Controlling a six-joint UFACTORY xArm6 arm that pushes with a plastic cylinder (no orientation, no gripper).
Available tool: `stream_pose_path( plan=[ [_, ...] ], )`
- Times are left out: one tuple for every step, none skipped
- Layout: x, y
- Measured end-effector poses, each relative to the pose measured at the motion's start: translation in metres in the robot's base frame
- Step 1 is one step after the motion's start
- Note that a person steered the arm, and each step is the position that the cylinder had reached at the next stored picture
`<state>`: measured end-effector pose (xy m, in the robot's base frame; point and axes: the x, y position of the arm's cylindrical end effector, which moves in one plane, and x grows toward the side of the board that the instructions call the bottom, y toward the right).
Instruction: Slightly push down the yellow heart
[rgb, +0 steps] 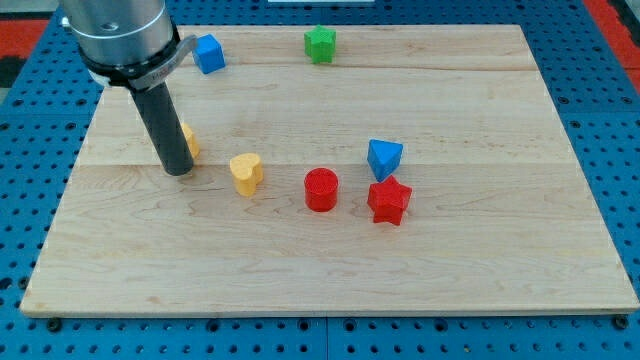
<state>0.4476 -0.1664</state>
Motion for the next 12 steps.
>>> stream_pose_path(
  plan=[
    [0.005,-0.002],
    [0.041,-0.004],
    [0.072,-0.022],
    [0.073,-0.021],
    [0.073,-0.021],
    [0.073,-0.020],
    [0.073,-0.019],
    [0.092,-0.022],
    [0.150,-0.026],
    [0.162,0.037],
    [0.101,0.147],
    [0.109,0.207]
  ],
)
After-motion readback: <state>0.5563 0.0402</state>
